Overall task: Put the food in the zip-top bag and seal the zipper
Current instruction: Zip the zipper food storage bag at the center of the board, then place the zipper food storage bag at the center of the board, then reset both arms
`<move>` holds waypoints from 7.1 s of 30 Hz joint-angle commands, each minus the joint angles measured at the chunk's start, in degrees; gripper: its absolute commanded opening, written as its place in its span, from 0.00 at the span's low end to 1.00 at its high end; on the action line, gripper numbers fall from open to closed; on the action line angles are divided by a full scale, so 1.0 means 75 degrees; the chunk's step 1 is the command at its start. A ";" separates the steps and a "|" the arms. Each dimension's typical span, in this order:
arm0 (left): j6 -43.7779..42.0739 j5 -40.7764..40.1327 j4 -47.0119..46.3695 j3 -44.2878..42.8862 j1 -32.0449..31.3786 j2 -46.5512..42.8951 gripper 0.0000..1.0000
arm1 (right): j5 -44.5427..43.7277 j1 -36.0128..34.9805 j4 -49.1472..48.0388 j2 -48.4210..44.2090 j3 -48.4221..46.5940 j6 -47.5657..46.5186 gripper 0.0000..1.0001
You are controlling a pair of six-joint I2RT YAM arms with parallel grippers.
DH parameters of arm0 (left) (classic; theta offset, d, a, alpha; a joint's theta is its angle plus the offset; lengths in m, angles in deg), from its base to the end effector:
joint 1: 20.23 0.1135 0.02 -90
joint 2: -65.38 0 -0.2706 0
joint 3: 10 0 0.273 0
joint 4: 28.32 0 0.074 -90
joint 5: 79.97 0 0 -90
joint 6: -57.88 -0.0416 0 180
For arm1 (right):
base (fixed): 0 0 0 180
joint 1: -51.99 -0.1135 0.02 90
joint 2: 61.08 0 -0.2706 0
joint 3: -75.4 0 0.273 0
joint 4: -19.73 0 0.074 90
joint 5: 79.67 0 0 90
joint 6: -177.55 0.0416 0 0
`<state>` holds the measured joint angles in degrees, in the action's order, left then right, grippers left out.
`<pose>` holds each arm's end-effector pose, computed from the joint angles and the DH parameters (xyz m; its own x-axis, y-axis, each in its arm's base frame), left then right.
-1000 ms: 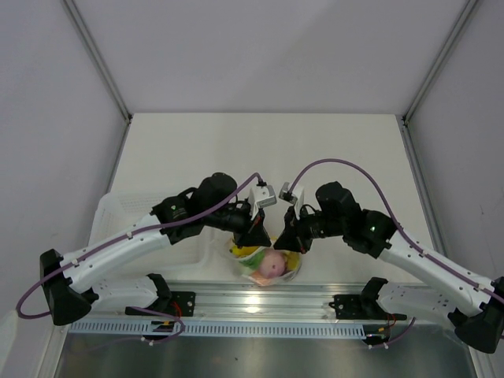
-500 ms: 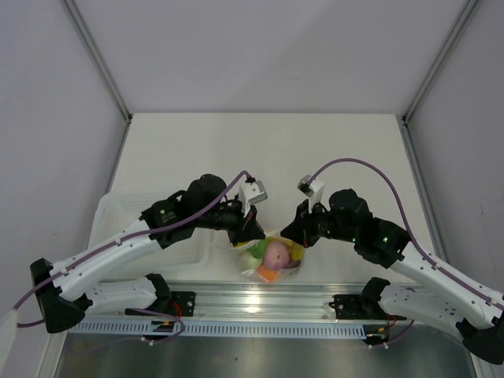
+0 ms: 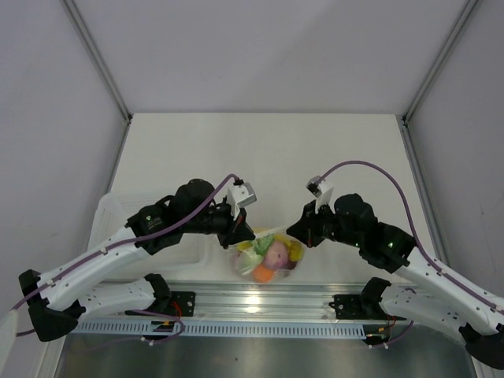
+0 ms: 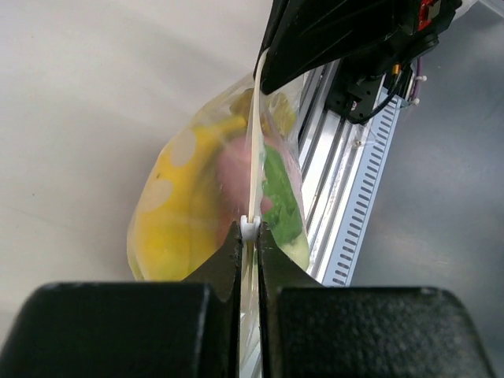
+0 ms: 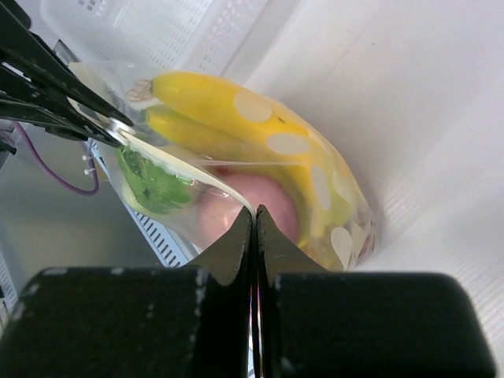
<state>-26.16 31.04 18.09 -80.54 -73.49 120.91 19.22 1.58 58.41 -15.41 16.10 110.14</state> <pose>0.1237 -0.1907 0.3485 -0.4067 0.3827 -0.8295 0.8937 0.3548 -0.2744 0.1228 0.1586 0.3227 -0.5759 -0.1008 -0.8113 -0.6817 0.6071 0.4084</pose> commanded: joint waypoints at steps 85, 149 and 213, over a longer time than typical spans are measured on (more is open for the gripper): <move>0.0635 -0.2169 0.0660 0.0740 0.0093 -0.2129 0.01 | 0.0128 -0.0544 -0.0159 0.1470 -0.0793 -0.1266 0.00; 0.1596 -0.2872 -0.0769 0.1982 0.0116 -0.3794 0.99 | 0.1031 0.6100 -0.2186 0.7856 -0.3151 -0.0317 0.00; 0.5336 -0.0577 -0.6922 0.8311 0.1874 -0.9128 0.99 | -0.3831 0.1964 0.1083 -0.5738 0.3238 0.3339 1.00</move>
<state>11.78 25.38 -32.88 -25.55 -59.54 65.57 -5.53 16.82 65.01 -57.92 39.40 130.31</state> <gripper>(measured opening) 0.994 0.993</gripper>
